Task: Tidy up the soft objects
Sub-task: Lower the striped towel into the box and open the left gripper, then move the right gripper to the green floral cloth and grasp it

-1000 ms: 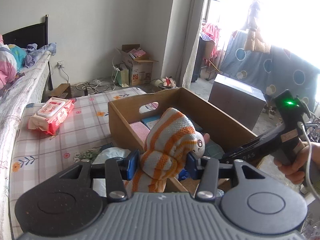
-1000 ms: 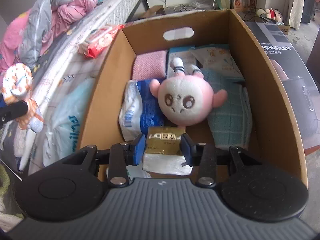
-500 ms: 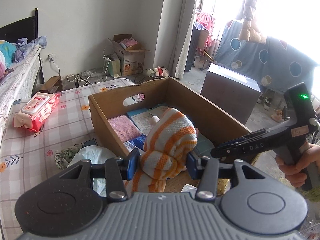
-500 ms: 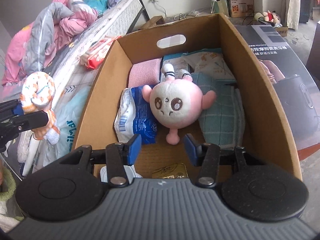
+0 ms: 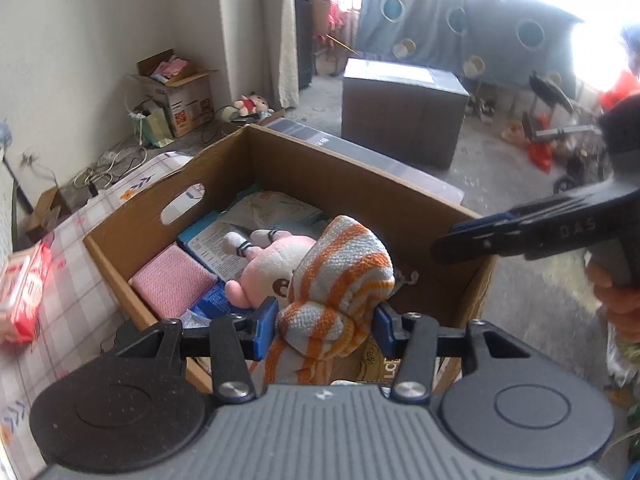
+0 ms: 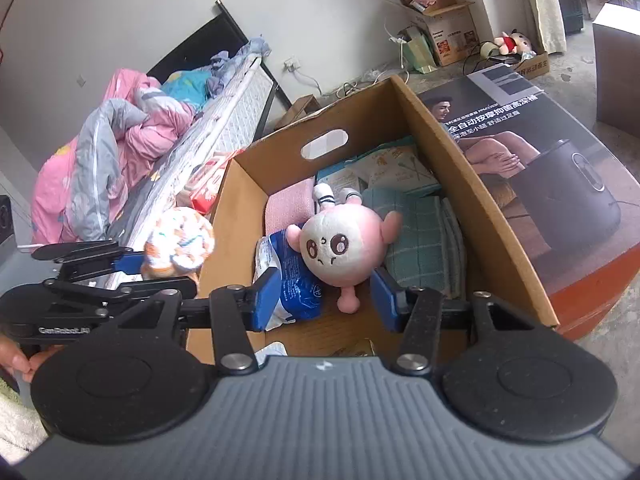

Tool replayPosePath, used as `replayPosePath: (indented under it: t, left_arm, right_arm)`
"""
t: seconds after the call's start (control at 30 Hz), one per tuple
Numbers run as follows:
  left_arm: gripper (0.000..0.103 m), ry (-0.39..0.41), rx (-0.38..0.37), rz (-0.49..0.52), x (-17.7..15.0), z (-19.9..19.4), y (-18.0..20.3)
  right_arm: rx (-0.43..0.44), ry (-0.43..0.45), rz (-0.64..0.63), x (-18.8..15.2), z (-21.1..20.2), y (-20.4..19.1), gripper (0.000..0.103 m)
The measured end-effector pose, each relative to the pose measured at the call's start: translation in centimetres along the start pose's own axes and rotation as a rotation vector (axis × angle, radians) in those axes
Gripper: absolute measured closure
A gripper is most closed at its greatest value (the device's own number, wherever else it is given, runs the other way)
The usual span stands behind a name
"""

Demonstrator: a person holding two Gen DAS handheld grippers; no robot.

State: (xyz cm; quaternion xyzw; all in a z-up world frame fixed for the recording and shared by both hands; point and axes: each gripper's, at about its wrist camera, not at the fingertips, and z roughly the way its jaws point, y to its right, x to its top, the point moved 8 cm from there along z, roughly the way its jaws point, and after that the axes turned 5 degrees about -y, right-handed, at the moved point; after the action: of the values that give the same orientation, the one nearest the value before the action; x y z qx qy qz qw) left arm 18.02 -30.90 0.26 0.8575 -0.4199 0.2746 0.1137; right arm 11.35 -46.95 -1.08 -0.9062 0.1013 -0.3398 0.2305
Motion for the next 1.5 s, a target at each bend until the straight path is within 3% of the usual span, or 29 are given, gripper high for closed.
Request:
replayPosePath:
  t: [0.17, 0.33, 0.6, 0.83, 1.07, 1.23, 1.5]
  left_arm:
    - [0.046, -0.131, -0.004, 0.104, 0.1, 5.7, 2.3]
    - [0.045, -0.191, 0.006, 0.071, -0.5, 8.2, 2.0]
    - [0.042, -0.099, 0.02, -0.031, -0.1, 4.2, -0.5]
    - [0.039, 0.028, 0.032, -0.181, -1.9, -1.8, -4.0]
    - [0.039, 0.11, 0.098, -0.364, -6.5, -6.2, -8.9]
    - [0.039, 0.122, 0.16, -0.498, -11.3, -8.2, -12.3]
    - [0.039, 0.112, 0.29, -0.592, -17.6, -9.7, -16.5]
  right_arm:
    - [-0.006, 0.027, 0.056, -1.1, -1.3, 1.6, 0.051]
    - [-0.02, 0.029, 0.092, -1.8, -1.5, 3.0, 0.049]
    - [-0.011, 0.026, 0.086, -1.3, -0.8, 2.6, 0.048]
    - [0.0, 0.013, 0.053, -0.5, 0.2, 0.6, 0.048]
    - [0.033, -0.016, 0.024, 0.2, 1.1, -2.5, 0.045]
    - [0.076, -0.044, -0.011, 0.4, 3.0, -5.6, 0.043]
    - [0.179, -0.136, -0.089, 0.8, 8.7, -13.9, 0.043]
